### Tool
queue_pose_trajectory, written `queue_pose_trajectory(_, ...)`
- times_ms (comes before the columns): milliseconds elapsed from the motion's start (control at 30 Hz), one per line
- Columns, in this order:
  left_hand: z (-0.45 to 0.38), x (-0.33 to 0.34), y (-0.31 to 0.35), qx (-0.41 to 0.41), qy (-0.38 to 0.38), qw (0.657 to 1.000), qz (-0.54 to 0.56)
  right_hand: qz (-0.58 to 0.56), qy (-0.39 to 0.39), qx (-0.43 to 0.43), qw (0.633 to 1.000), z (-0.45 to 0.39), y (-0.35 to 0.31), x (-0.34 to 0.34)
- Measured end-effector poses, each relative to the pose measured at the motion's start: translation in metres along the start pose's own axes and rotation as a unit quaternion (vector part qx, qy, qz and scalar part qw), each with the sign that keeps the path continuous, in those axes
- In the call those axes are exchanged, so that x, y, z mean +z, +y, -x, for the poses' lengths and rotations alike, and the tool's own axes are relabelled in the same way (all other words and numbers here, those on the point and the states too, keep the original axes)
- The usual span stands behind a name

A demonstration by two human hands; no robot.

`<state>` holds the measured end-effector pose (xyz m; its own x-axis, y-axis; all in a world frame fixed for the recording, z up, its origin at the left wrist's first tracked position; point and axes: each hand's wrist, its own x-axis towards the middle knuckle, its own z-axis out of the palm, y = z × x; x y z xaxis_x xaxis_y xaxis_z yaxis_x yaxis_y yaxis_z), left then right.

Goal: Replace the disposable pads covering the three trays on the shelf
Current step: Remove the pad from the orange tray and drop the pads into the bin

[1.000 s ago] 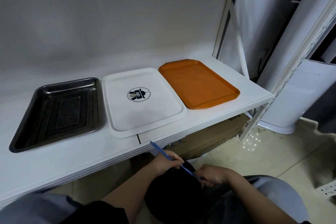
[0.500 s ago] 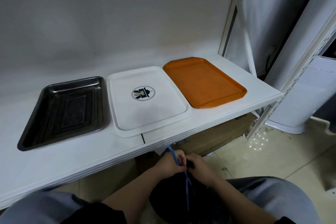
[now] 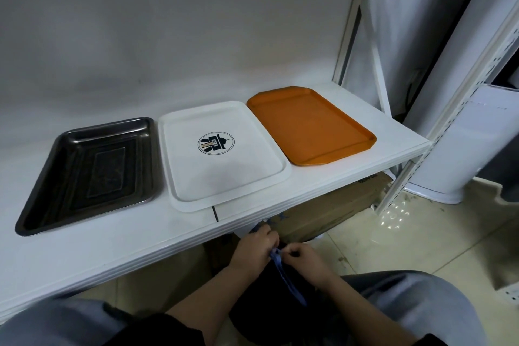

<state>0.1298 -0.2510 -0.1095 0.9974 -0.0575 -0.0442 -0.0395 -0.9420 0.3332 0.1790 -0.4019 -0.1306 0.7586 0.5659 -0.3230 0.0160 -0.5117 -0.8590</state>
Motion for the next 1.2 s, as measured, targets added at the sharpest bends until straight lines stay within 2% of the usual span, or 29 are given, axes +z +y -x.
queue_pose_trajectory(100, 0.0, 0.003, 0.004, -0.004, 0.007, 0.999, -0.041, 0.001, -0.016, 0.006, 1.0, 0.0, -0.001, -0.002)
queue_pose_trajectory(233, 0.004, 0.009, 0.001, 0.012, 0.037, 0.999, 0.034, -0.027, -0.041, 0.034, 0.998, 0.0, -0.004, -0.007)
queue_pose_trajectory(300, 0.007, 0.011, -0.001, 0.032, 0.056, 0.997, 0.036, -0.032, -0.035, 0.036, 0.998, 0.001, -0.005, -0.008)
queue_pose_trajectory(467, 0.011, 0.006, -0.004, 0.076, 0.073, 0.994, -0.013, -0.072, -0.06, -0.007, 0.996, -0.001, -0.004, -0.014)
queue_pose_trajectory(567, 0.01, 0.003, -0.007, 0.112, 0.086, 0.989, -0.037, -0.056, -0.089, -0.033, 0.994, -0.003, -0.002, -0.016)
queue_pose_trajectory(667, 0.008, 0.004, -0.009, 0.114, 0.079, 0.988, -0.061, -0.035, -0.084, -0.043, 0.995, -0.004, -0.002, -0.016)
queue_pose_trajectory(733, 0.008, 0.004, -0.009, 0.111, 0.081, 0.99, -0.024, -0.035, -0.066, -0.042, 0.996, -0.003, -0.004, -0.016)
queue_pose_trajectory(933, 0.009, -0.008, 0.001, -0.014, 0.03, 0.992, 0.122, -0.024, 0.037, -0.021, 0.999, -0.01, -0.004, -0.014)
queue_pose_trajectory(1033, 0.007, -0.011, 0.001, -0.068, -0.023, 0.973, 0.221, -0.059, 0.051, -0.009, 0.997, -0.011, -0.011, -0.014)
queue_pose_trajectory(1133, 0.008, -0.012, -0.001, -0.103, -0.022, 0.941, 0.323, -0.084, 0.08, -0.005, 0.993, -0.009, -0.013, -0.016)
queue_pose_trajectory(1200, 0.01, -0.013, -0.004, -0.107, -0.019, 0.934, 0.341, -0.067, 0.09, -0.013, 0.994, -0.008, -0.014, -0.018)
